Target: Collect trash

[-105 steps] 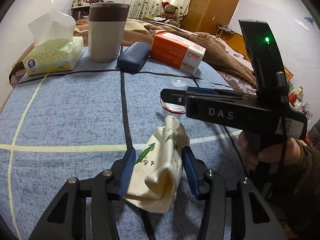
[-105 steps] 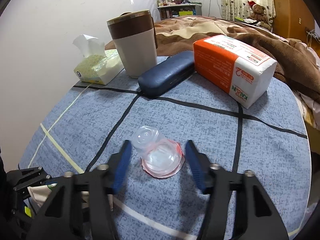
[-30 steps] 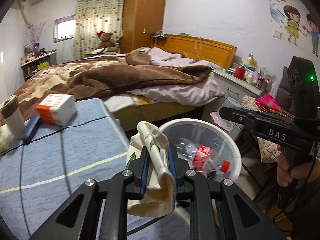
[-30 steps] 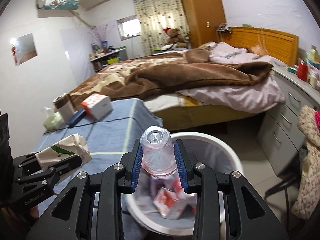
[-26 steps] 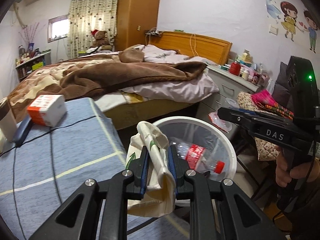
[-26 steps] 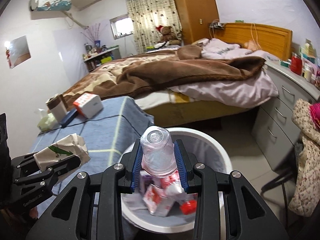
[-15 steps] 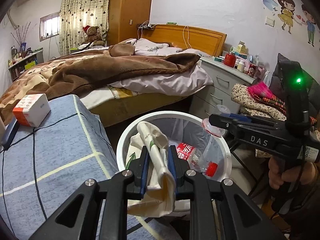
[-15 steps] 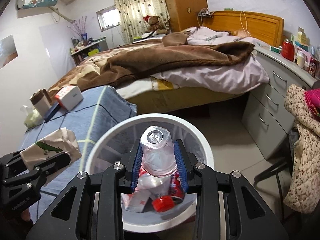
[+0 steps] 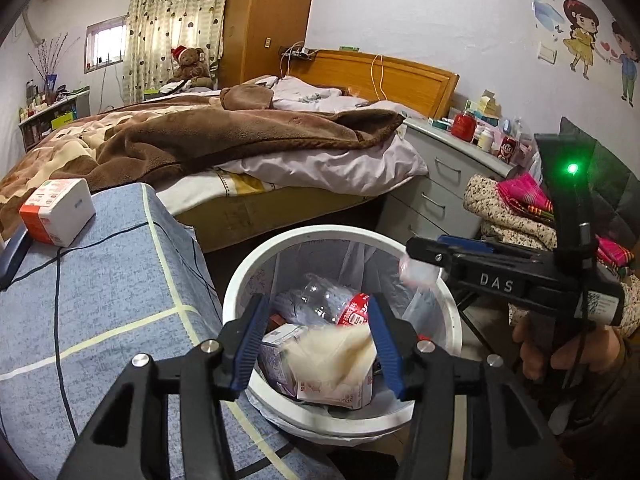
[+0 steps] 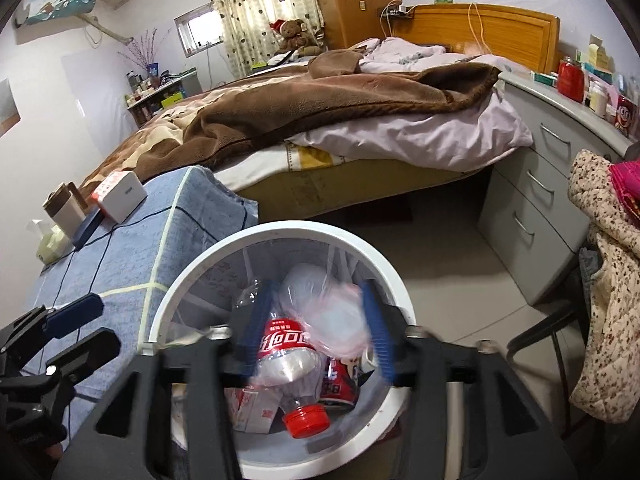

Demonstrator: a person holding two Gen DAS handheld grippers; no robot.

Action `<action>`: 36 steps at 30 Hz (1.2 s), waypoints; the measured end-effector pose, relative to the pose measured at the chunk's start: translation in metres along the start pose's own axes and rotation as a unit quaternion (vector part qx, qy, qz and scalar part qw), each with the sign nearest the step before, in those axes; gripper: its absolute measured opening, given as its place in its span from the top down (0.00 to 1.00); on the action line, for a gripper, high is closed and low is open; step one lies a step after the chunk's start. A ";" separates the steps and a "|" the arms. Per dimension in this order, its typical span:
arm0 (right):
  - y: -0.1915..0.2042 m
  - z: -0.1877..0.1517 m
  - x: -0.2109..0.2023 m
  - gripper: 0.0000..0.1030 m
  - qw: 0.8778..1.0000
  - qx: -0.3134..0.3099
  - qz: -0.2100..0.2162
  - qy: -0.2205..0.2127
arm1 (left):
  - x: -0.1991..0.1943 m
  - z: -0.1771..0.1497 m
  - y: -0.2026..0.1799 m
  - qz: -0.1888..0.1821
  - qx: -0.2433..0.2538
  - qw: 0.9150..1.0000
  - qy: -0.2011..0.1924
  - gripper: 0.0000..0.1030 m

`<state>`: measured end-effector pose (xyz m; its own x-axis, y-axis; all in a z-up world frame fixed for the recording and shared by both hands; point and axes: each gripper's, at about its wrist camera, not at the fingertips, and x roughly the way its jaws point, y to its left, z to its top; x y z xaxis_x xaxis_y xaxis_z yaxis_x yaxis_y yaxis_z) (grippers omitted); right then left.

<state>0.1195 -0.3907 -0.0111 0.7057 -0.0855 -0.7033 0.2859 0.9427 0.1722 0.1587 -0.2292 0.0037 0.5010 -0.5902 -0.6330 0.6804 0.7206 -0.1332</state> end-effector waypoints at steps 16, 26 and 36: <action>0.015 -0.006 -0.023 0.43 0.999 0.007 0.021 -0.030 | -0.030 -0.007 0.011 0.021 -0.031 0.999 -0.021 0.34; 0.051 -0.030 -0.050 0.43 0.996 -0.031 0.046 -0.069 | -0.077 -0.036 0.032 0.112 -0.055 0.991 -0.043 0.29; 0.082 -0.057 -0.075 0.43 0.991 -0.070 0.054 -0.104 | -0.125 -0.069 0.042 0.189 -0.077 0.976 -0.076 0.22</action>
<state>0.0530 -0.2889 0.0168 0.8496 -0.0327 -0.5264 0.1187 0.9843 0.1305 0.0880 -0.1002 0.0249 0.7818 -0.3112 -0.5404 0.3503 0.9361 -0.0323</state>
